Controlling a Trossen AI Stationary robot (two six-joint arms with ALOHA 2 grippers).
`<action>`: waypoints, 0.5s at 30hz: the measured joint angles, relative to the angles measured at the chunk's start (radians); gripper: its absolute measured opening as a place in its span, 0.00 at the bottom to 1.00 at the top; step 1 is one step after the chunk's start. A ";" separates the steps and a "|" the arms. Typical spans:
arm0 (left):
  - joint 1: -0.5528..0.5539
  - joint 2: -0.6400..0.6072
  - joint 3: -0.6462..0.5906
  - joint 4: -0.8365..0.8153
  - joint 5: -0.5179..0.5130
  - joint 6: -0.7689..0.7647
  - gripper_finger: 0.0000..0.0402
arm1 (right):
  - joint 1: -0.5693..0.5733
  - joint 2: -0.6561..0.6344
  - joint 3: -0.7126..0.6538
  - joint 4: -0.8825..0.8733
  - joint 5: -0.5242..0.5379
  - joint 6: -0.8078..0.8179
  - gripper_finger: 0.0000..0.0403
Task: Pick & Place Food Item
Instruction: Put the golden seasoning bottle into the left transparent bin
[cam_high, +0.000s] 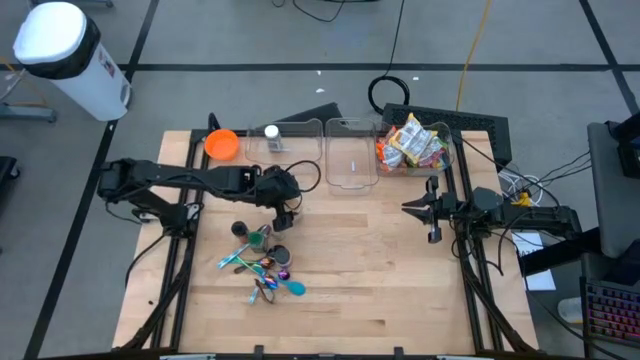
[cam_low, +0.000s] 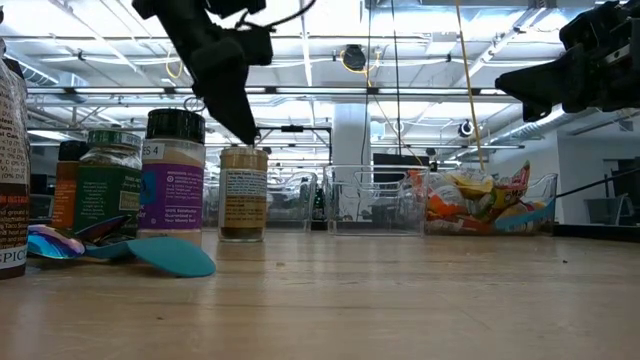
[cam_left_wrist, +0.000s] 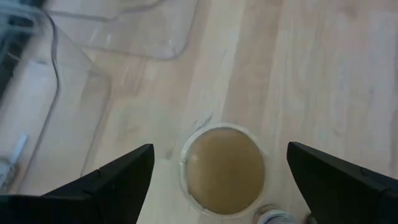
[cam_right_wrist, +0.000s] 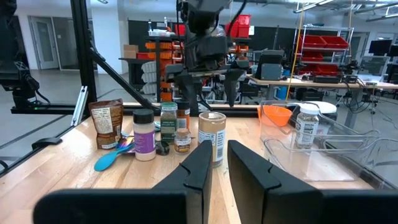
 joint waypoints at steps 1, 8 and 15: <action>0.004 0.008 0.000 -0.005 0.000 -0.001 0.93 | 0.000 0.000 0.000 0.000 0.000 0.000 0.11; 0.020 0.084 0.000 -0.007 0.001 0.002 0.93 | 0.000 0.000 0.000 0.000 0.000 0.000 0.11; 0.020 0.121 -0.001 -0.001 0.000 0.049 0.91 | 0.000 0.000 0.000 0.000 0.000 0.000 0.11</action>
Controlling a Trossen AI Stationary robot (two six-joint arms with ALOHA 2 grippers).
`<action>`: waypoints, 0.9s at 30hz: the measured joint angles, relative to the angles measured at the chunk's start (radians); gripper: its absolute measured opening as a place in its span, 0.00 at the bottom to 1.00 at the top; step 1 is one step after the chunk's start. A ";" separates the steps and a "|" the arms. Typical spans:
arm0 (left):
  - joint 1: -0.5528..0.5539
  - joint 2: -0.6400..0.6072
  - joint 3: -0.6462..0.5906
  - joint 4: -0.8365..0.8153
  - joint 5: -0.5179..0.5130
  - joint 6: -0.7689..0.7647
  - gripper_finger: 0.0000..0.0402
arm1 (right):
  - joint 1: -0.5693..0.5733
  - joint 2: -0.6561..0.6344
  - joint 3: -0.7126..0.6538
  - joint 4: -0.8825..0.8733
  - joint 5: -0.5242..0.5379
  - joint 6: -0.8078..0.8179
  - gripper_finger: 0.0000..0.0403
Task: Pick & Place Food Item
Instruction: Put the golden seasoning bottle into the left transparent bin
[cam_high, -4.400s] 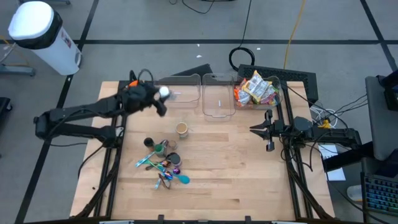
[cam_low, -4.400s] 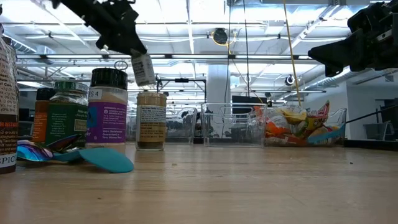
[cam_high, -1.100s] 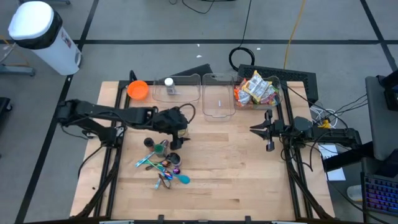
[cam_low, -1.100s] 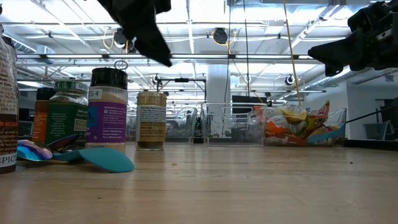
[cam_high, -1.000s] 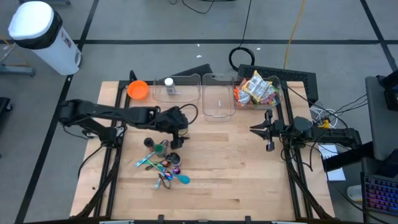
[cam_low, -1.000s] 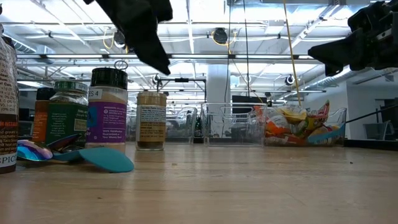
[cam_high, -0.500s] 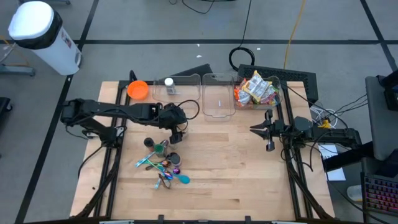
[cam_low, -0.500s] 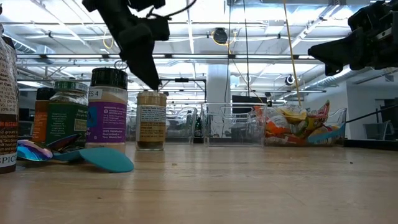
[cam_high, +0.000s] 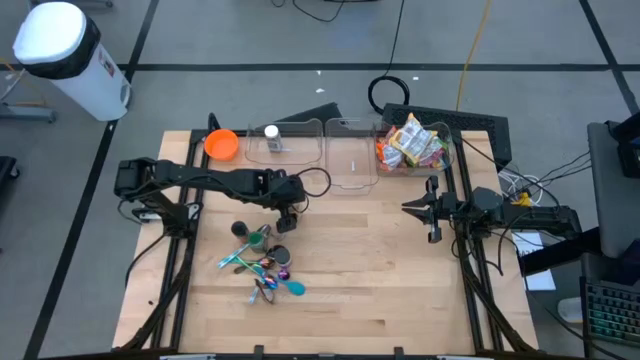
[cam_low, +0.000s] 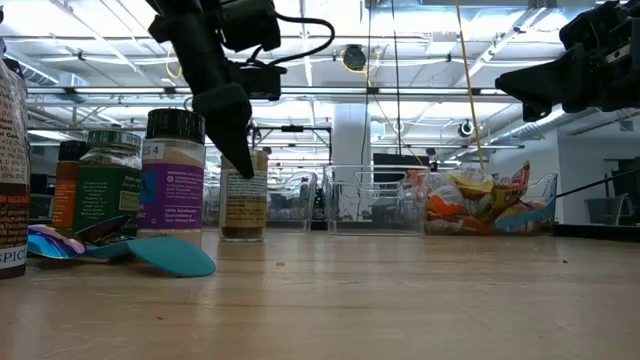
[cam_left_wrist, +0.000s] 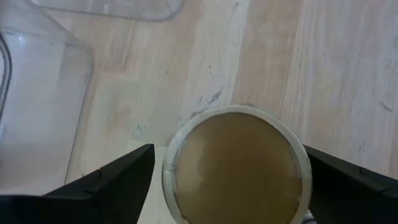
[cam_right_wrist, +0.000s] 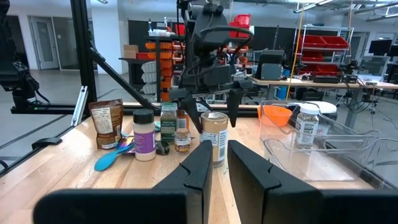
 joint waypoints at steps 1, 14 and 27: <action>0.000 -0.002 0.000 0.004 0.000 -0.006 0.90 | 0.000 0.000 0.000 0.000 0.000 0.000 0.11; 0.001 -0.015 0.105 -0.084 -0.002 -0.074 0.69 | 0.000 0.000 0.000 0.000 0.000 0.000 0.11; 0.102 -0.037 0.398 -0.286 -0.175 0.113 0.69 | 0.000 0.000 0.000 0.000 0.000 0.000 0.11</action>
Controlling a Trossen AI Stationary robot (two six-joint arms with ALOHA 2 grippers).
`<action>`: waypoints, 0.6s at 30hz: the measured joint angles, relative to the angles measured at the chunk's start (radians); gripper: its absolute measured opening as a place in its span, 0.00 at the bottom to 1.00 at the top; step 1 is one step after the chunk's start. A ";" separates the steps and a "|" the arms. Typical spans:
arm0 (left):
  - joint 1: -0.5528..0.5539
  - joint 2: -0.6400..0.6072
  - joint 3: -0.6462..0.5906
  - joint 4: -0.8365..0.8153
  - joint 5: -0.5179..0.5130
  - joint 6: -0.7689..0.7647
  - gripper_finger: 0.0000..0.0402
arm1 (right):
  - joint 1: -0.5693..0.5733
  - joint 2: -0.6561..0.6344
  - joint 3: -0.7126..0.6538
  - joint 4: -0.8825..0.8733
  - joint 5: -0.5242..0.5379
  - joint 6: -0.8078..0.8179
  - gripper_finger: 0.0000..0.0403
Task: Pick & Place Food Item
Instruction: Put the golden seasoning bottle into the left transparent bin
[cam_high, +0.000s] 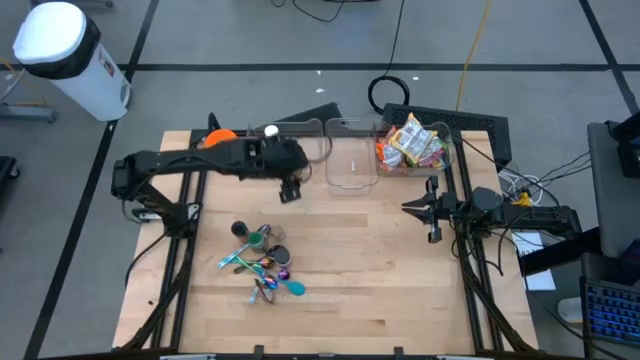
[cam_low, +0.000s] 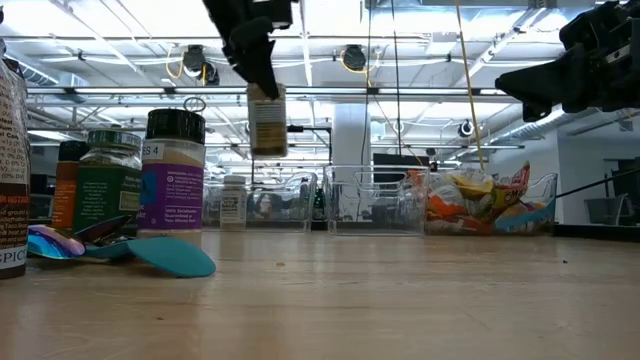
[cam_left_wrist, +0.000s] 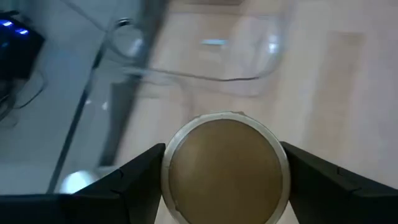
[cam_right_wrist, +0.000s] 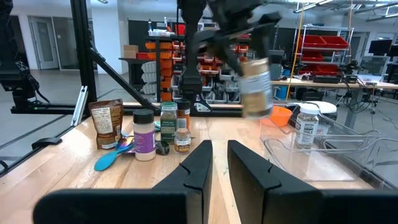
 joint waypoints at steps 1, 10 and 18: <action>0.029 -0.005 0.000 -0.005 -0.001 0.005 0.69 | 0.000 0.000 0.000 0.000 0.000 0.000 0.11; 0.336 -0.116 -0.149 0.136 0.150 0.014 0.69 | 0.000 0.000 0.000 0.000 0.000 0.000 0.11; 0.455 -0.122 -0.368 0.305 0.209 -0.012 0.69 | 0.000 0.000 0.000 0.000 0.000 0.000 0.11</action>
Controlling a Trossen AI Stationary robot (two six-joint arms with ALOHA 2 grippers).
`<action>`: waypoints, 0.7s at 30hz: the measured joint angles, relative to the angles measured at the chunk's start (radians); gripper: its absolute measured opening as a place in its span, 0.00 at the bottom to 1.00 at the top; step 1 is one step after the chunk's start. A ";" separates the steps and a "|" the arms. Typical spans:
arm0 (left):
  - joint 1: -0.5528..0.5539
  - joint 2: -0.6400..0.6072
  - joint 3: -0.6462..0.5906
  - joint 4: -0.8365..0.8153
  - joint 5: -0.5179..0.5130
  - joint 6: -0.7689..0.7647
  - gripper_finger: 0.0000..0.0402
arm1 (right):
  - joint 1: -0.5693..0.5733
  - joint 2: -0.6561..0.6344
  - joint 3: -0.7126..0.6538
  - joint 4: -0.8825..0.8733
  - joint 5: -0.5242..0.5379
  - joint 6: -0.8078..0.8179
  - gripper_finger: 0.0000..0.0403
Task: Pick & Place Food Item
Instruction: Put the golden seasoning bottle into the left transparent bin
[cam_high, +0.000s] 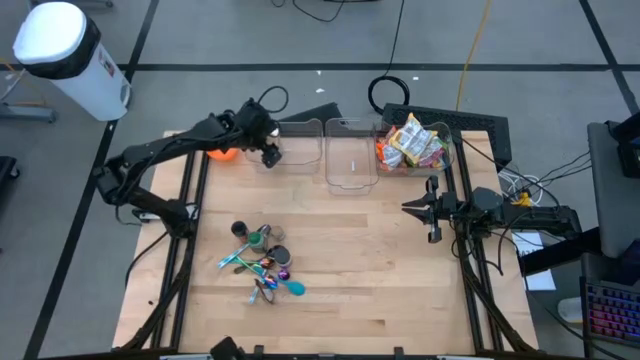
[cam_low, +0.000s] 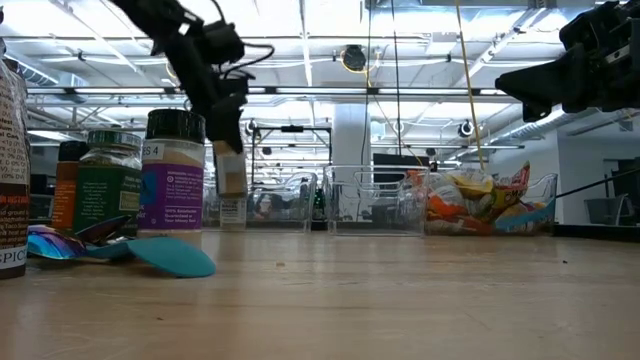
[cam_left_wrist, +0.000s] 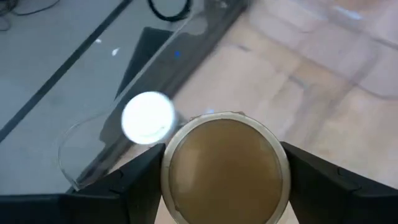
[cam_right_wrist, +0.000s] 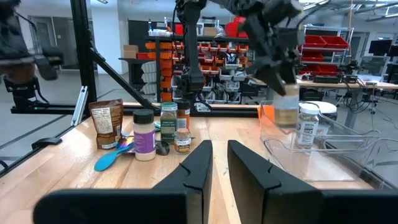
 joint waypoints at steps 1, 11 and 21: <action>0.009 0.000 -0.022 0.018 -0.003 -0.009 0.69 | 0.000 0.000 0.000 0.000 0.000 0.000 0.11; 0.077 0.000 -0.136 0.044 -0.020 -0.064 0.70 | 0.000 0.000 0.000 0.000 0.000 0.000 0.11; 0.079 0.000 -0.139 0.046 -0.016 -0.080 0.79 | 0.000 0.000 0.000 0.000 0.000 0.000 0.11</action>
